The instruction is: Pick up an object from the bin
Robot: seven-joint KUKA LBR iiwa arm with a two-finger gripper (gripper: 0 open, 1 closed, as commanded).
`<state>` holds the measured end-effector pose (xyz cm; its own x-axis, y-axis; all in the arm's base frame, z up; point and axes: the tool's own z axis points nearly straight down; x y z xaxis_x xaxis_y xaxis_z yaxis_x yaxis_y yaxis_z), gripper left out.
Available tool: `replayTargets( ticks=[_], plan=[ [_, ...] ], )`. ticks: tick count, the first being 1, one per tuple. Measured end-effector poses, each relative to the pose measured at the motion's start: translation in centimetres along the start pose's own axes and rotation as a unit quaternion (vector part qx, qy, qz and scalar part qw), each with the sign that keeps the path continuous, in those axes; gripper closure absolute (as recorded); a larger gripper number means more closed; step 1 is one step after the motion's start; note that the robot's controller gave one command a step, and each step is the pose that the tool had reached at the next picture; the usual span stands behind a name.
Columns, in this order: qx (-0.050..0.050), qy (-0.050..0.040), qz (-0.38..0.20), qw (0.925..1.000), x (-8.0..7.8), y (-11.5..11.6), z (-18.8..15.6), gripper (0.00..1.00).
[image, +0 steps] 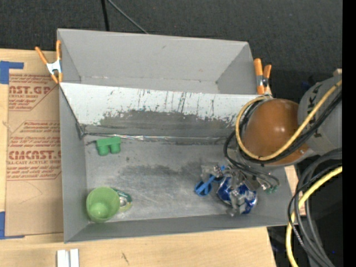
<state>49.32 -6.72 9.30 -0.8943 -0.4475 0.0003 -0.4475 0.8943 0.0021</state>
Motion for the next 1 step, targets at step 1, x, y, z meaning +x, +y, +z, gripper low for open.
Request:
replayTargets(
  ticks=[1],
  plan=[
    [0.0, 0.0, 0.0, 1.0, 0.0, 0.01, 0.0, 1.0]
  ],
)
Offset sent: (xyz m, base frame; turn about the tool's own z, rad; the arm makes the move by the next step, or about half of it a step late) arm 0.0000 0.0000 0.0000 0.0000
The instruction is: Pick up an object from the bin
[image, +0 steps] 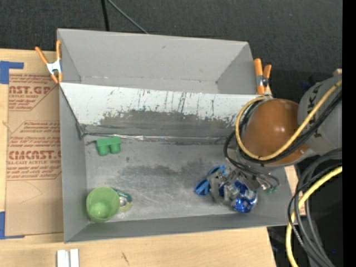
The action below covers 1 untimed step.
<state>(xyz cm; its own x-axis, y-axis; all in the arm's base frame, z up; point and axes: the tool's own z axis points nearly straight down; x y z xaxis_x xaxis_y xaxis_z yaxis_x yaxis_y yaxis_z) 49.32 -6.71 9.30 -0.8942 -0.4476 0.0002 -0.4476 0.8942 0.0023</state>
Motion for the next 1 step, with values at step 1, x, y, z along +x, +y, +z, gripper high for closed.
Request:
replayTargets(
  ticks=[1],
  plan=[
    [0.0, 0.0, 0.0, 1.0, 0.0, 0.0, 0.0, 0.0]
  ],
)
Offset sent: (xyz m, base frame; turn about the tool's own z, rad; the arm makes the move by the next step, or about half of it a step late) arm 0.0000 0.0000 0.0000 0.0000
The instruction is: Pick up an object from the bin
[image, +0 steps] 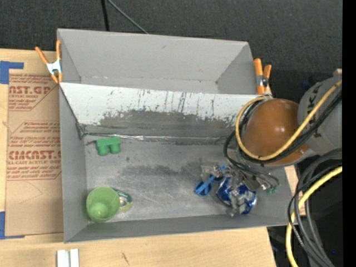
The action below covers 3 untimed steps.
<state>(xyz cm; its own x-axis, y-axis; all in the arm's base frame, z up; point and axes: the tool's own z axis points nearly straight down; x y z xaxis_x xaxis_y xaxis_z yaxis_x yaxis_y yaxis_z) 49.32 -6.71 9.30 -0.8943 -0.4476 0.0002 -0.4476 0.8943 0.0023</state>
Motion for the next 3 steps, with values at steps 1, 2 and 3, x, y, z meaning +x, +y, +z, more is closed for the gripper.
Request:
replayTargets(
  ticks=[1, 2, 3],
  plan=[
    [0.0, 0.0, 0.0, 1.0, 0.0, 0.0, 0.0, 1.0],
    [0.0, -0.0003, -0.112, 0.9937, -1.8, 0.4, 2.4, 1.0],
    [0.0, -0.0005, -0.111, 0.9938, -1.8, 0.4, 2.4, 0.0]
  ],
)
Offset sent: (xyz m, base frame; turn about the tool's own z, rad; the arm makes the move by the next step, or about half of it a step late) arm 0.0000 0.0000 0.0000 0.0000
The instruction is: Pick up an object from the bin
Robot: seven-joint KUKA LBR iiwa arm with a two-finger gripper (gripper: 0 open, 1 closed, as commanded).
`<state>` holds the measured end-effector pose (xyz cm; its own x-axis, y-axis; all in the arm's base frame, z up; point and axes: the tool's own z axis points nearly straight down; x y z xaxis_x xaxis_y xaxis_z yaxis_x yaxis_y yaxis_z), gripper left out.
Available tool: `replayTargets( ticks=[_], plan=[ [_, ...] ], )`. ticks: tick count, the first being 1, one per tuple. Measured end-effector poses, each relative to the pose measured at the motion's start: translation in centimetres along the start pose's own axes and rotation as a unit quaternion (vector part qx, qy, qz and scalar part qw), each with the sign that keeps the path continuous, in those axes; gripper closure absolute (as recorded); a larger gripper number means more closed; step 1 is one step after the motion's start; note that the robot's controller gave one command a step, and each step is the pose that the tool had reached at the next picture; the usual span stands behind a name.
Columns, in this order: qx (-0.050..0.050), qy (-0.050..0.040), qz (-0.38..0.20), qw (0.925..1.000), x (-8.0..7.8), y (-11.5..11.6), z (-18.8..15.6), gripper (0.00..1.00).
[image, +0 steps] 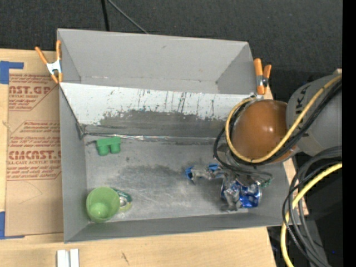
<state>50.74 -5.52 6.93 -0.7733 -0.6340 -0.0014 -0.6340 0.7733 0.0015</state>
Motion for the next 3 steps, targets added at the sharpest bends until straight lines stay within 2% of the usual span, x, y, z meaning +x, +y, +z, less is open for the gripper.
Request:
replayTargets(
  ticks=[1, 2, 3],
  plan=[
    [0.0, -0.0008, -0.062, 0.9981, 6.3, -4.7, 0.0, 0.0],
    [0.0, -0.0004, -0.065, 0.9979, 6.1, -4.6, 0.0, 1.0],
    [0.004, -0.0021, -0.073, 0.9973, 5.4, -4.6, -16.3, 1.0]
  ],
)
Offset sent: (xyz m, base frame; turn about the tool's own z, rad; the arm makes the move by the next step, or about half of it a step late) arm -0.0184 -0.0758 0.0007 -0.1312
